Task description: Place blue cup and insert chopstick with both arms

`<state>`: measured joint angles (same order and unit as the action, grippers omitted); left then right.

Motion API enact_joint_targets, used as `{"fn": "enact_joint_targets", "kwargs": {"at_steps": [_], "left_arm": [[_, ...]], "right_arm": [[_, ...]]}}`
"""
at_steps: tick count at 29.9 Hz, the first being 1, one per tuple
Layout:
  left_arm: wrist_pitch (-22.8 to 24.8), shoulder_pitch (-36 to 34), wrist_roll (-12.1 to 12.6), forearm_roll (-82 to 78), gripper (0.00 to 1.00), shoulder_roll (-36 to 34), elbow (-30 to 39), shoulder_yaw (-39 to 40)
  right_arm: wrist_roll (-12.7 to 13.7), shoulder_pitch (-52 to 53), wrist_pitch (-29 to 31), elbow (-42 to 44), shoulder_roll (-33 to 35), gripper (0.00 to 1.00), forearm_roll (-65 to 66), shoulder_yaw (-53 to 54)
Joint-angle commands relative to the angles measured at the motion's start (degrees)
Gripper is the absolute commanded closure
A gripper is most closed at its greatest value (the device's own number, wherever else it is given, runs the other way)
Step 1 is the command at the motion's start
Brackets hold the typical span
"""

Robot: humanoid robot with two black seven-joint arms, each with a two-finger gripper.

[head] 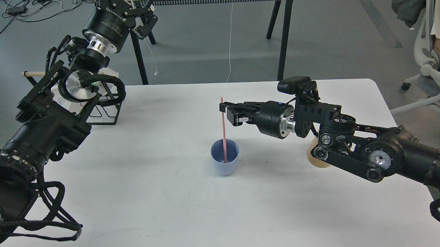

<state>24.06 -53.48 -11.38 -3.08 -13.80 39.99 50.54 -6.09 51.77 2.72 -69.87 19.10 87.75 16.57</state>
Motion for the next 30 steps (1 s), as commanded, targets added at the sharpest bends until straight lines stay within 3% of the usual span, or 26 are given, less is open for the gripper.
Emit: {"fn": "enact_joint_targets", "kwargs": {"at_steps": [1, 6, 10, 12, 13, 14, 24, 30], "left_arm": [[0.03, -0.04, 0.04, 0.0, 0.0, 0.0, 0.0, 0.0], [0.03, -0.04, 0.04, 0.0, 0.0, 0.0, 0.0, 0.0], [0.03, -0.13, 0.04, 0.0, 0.0, 0.0, 0.0, 0.0], [0.03, -0.13, 0.04, 0.0, 0.0, 0.09, 0.0, 0.0], [0.03, -0.05, 0.04, 0.0, 0.0, 0.09, 0.0, 0.0], [0.03, -0.04, 0.04, 0.0, 0.0, 0.09, 0.0, 0.0], [-0.5, 0.31, -0.05, 0.18, 0.0, 0.53, -0.52, 0.08], [0.03, 0.48, -0.05, 2.54, 0.0, 1.05, -3.77, 0.08]], "right_arm": [[0.03, 0.08, 0.09, -0.09, -0.02, 0.72, -0.12, -0.04], [0.03, 0.35, 0.0, -0.52, 0.68, 0.62, -0.82, 0.74], [-0.06, 0.79, -0.09, -0.61, 1.73, 0.41, -1.17, 7.22], [-0.06, 0.35, 0.18, -0.61, 2.35, 0.22, -1.52, 12.85], [0.03, 0.17, 0.18, -0.53, 2.26, 0.07, -2.66, 15.23], [0.03, 0.0, 0.18, -0.53, 2.26, 0.04, -4.93, 16.99], [-0.06, 0.09, 0.18, 2.19, 6.21, 0.01, -32.43, 26.67], [-0.5, -0.09, 0.18, 10.71, 6.66, 0.01, -52.55, 31.51]]}}
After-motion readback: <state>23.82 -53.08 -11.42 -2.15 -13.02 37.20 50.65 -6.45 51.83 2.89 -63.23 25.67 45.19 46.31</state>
